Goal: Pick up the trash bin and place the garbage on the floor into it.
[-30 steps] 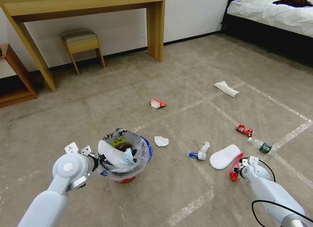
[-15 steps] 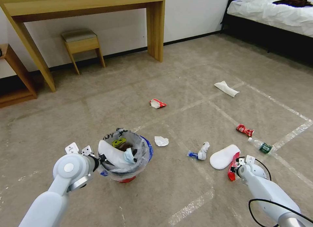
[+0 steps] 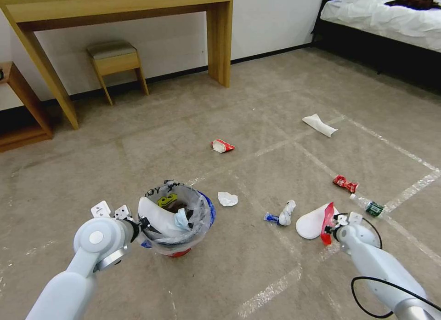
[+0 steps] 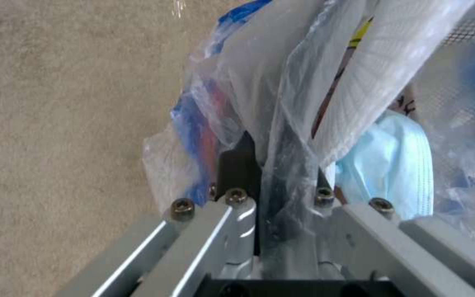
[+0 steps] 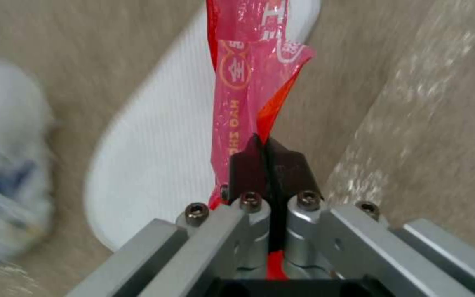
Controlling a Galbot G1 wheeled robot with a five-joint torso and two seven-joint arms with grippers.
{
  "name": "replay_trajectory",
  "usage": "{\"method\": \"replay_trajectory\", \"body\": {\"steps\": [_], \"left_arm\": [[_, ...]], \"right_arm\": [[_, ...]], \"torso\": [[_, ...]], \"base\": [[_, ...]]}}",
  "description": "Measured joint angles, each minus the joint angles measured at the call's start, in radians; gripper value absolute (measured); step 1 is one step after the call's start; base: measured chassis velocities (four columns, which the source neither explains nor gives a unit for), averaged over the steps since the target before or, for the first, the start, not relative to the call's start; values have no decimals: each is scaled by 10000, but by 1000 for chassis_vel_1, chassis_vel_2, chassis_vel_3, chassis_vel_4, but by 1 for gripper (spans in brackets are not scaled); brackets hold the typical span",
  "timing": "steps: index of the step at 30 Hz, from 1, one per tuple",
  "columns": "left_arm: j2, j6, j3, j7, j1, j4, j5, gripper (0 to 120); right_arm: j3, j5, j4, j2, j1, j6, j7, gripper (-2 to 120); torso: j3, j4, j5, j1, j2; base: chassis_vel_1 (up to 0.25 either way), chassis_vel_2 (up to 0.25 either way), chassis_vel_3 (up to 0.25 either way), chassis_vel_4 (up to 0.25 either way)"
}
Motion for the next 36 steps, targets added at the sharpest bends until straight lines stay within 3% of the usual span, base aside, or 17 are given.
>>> {"method": "replay_trajectory", "body": {"steps": [13, 16, 17, 19, 20, 22, 26, 29, 36], "left_arm": [[14, -39, -218, -145, 226, -233, -146, 4], [29, -43, -229, -168, 251, -254, -186, 4], [29, -43, -229, -168, 251, -254, -186, 4], [38, -46, -229, -175, 259, -258, -197, 4], [38, -46, -229, -175, 259, -258, -197, 4], [38, -55, -227, -181, 281, -291, -218, 4], [35, -70, -232, -221, 303, -353, -244, 4], [20, -81, -238, -248, 347, -423, -278, 4], [-28, -97, -231, -259, 382, -489, -303, 4]], "right_arm": [[1060, 549, 3387, -986, -572, 645, 67, 0], [1126, 705, 4266, -1116, -267, 2149, -949, 0], [1126, 705, 4266, -1116, -267, 2149, -949, 0], [980, 702, 4646, -1110, 63, 3409, -2071, 0], [980, 702, 4646, -1110, 63, 3409, -2071, 0], [730, 976, 5068, -999, 480, 4271, -2916, 0], [428, 1227, 5459, -895, 785, 4847, -3585, 0], [-71, 1578, 5966, -825, 1034, 5420, -4690, 0], [-1032, 1827, 6218, -808, 1399, 6006, -5893, 0]], "torso": [[0, 4, 0, 0, 0], [-1, 5, -4, -1, 0], [-1, 5, -4, -1, 0], [0, 0, -1, 0, 0], [0, 0, -1, 0, 0], [0, 3, -5, 0, 1], [0, 6, -3, 0, 0], [0, -2, -2, 0, 0], [0, 1, -3, 0, 0]], "base": [[0, 0, 0, 0], [0, 0, 0, 0], [0, 0, 0, 0], [0, 0, 0, 0], [0, 0, 0, 0], [0, 0, 0, 0], [0, 0, 0, 0], [0, 0, 0, 0], [0, 0, 0, 0]]}}
